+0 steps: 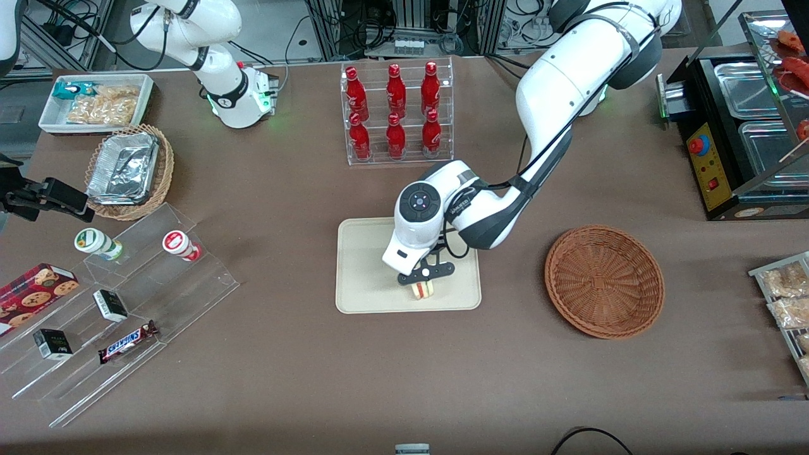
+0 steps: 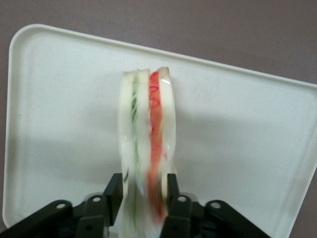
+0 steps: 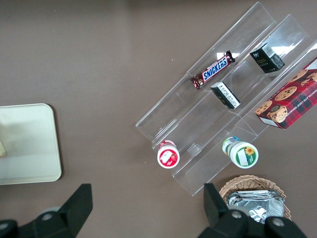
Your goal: Place sandwich from basket to tray
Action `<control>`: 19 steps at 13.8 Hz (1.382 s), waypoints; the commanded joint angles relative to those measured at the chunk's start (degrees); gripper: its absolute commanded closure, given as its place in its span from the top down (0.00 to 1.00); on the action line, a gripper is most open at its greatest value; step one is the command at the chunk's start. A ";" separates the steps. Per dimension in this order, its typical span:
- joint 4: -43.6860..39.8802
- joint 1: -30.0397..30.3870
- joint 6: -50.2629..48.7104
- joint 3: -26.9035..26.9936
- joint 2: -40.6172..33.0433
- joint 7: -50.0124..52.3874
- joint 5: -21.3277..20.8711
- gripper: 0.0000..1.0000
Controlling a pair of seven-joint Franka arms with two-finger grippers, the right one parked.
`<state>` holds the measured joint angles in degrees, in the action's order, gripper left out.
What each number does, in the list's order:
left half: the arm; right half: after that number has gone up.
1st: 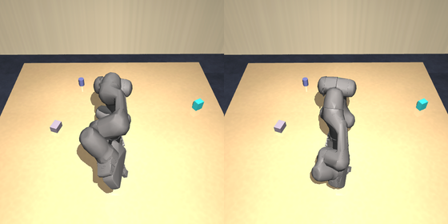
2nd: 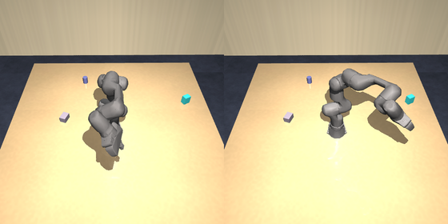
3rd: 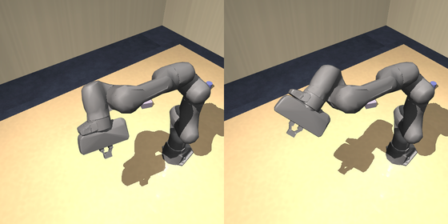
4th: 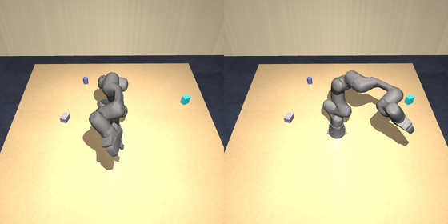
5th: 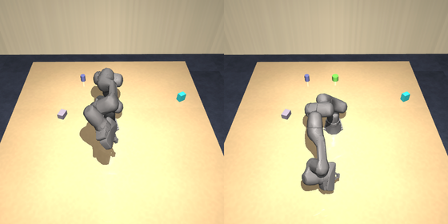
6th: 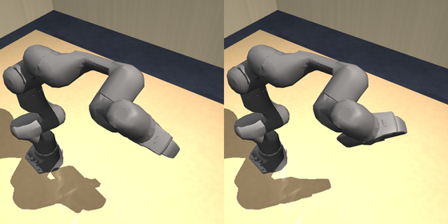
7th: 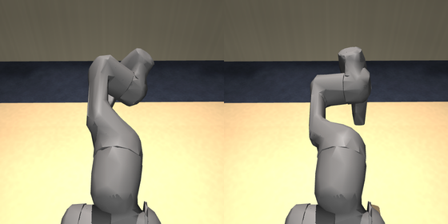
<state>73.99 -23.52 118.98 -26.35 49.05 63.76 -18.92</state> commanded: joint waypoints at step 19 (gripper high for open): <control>2.13 30.53 -42.32 3.23 -32.77 -34.04 11.26 1.00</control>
<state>73.24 3.34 79.63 -22.68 20.82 33.12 -9.81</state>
